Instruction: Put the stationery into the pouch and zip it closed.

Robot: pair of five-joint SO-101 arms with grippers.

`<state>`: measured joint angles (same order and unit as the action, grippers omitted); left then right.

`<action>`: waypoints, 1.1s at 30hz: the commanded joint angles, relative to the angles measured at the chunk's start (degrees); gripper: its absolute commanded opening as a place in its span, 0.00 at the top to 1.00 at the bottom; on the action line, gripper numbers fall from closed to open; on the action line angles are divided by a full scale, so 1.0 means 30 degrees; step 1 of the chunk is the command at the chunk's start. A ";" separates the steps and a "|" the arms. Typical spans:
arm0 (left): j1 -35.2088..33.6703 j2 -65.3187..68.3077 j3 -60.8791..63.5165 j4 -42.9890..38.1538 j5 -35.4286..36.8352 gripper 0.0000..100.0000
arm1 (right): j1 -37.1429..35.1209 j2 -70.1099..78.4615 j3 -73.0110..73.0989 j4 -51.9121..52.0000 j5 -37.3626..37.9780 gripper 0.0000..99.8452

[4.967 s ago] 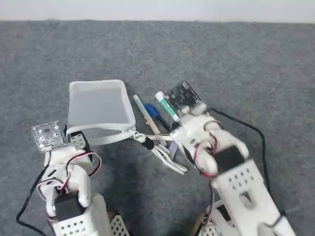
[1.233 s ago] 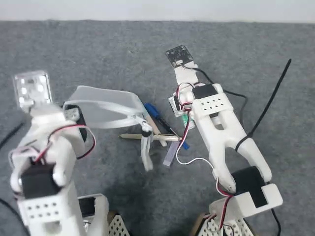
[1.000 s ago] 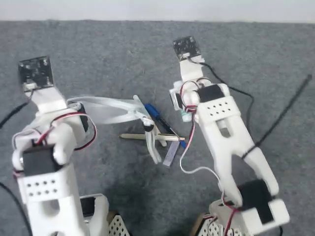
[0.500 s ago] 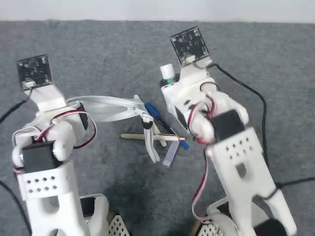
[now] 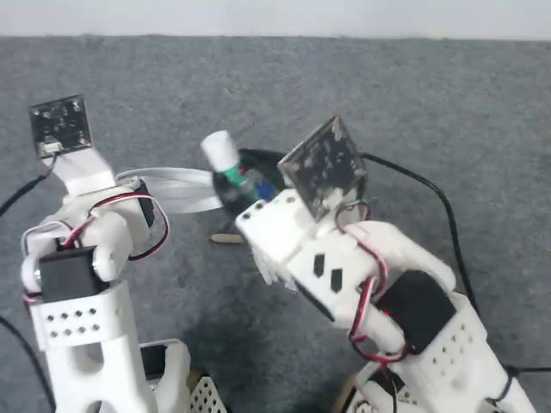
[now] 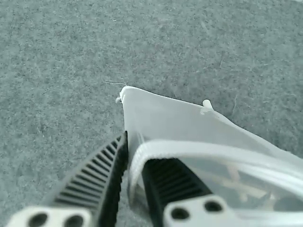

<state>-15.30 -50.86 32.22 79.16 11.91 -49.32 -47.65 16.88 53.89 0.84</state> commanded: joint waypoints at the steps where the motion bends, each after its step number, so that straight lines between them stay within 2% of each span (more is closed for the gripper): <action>1: -0.0029 0.0176 -0.1128 -0.0527 0.0381 0.99 | -0.0982 -0.0689 -0.0469 -0.1861 -0.0293 0.99; 8: -0.0029 0.0176 -0.1128 -0.0527 0.0381 0.99 | -0.1158 -0.0806 0.4044 -0.8718 -0.0264 0.99; 22: -0.0029 0.0176 -0.1128 -0.0527 0.0381 0.99 | -0.1158 -0.0601 1.0872 -1.9590 -0.0293 0.99; 27: -0.0029 0.0176 -0.1128 -0.0498 0.0381 0.99 | -0.1099 -0.0571 1.3187 -2.2960 -0.0234 0.99; 33: -0.0029 0.0176 -0.1128 -0.0498 0.0381 0.99 | -0.1040 -0.0542 1.4359 -2.4630 -0.0234 0.99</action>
<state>-15.30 -50.86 32.22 79.16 11.91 -52.40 -47.91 60.31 -16.79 0.66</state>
